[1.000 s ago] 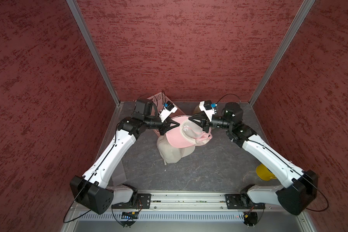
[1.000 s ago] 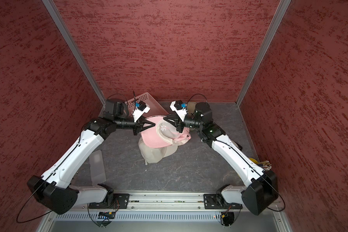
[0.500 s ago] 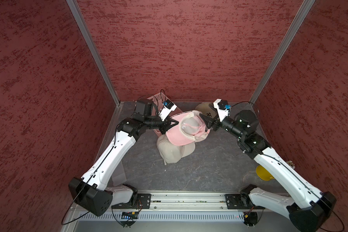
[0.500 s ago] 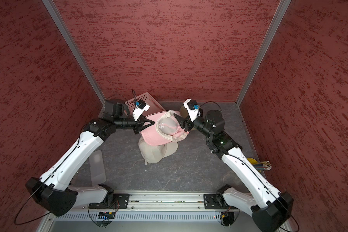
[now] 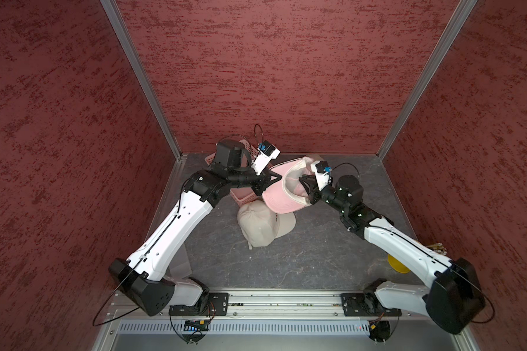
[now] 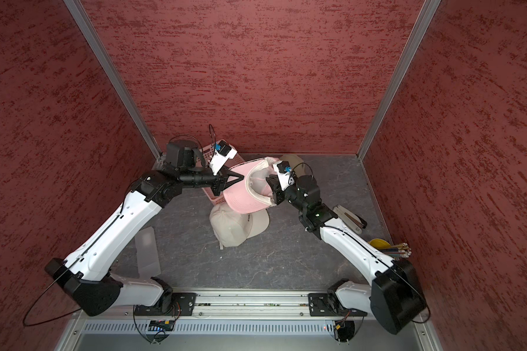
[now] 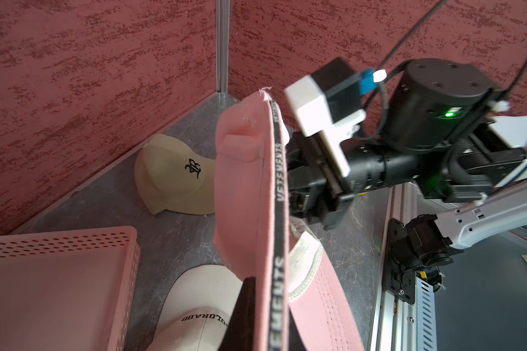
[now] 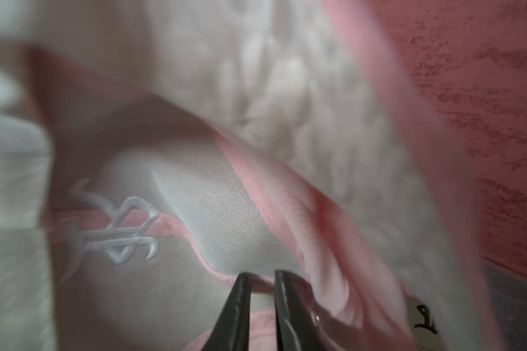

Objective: Turn the baseball cap inside out
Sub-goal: Turn over the baseball cap.

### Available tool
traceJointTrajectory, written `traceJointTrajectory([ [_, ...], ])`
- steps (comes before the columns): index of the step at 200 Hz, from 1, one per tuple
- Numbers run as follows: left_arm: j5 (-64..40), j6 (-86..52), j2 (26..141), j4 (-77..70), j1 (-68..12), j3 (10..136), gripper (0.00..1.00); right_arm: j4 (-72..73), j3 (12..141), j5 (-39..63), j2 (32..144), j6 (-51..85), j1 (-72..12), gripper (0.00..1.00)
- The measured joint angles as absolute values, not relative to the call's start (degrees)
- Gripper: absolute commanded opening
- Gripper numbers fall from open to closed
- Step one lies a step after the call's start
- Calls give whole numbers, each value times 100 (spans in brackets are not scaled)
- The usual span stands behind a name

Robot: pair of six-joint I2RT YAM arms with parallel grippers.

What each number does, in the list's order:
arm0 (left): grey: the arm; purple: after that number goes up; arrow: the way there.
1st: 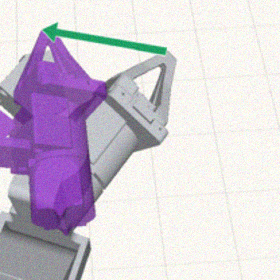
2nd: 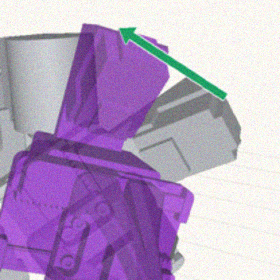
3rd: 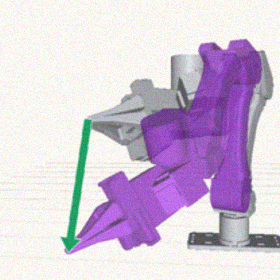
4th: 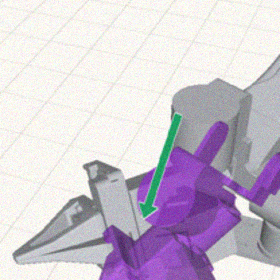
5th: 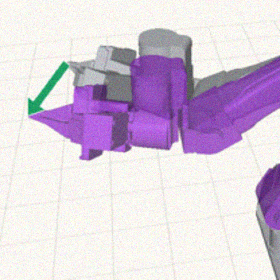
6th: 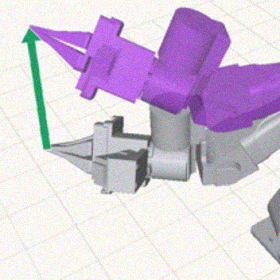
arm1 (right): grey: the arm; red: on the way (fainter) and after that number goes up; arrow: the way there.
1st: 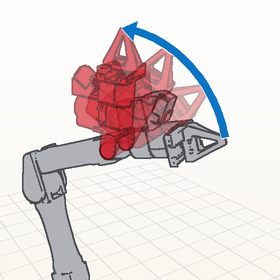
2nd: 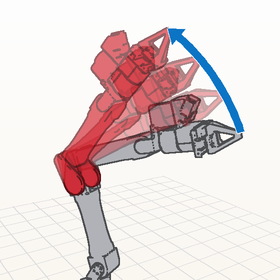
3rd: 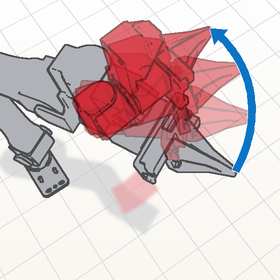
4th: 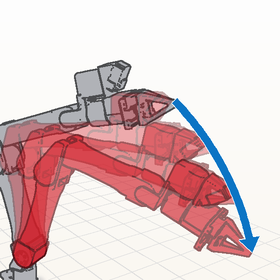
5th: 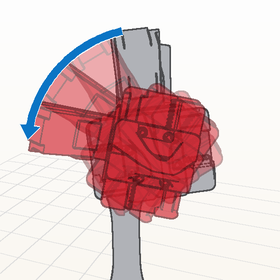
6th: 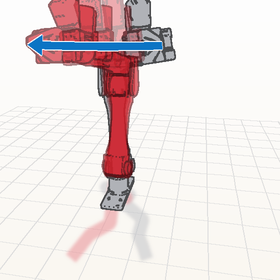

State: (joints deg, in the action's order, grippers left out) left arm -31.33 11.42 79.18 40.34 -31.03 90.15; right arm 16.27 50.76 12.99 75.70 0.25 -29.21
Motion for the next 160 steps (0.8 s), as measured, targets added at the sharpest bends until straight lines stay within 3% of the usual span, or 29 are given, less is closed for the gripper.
traceJointTrajectory([
  [25, -2672, 1133, 7999, 4209, -3472, 9094, 0, 2200, 5577, 1339, 8582, 329, -3085, 26],
  [48, -2281, 1044, 8007, 4252, -3516, 9094, 0, 2519, 5988, 1339, 9198, 655, -3308, 51],
  [84, -1605, 923, 8003, 4414, -3555, 9100, 0, 2526, 6075, 1127, 9282, 843, -3387, 70],
  [110, -1446, 768, 7920, 4383, -3422, 9098, 0, 1922, 5830, 980, 8501, 827, -3301, 79],
  [160, -1459, 578, 7721, 4370, -2950, 8936, 0, 1173, 5789, 1142, 6925, 541, -2991, 79],
])
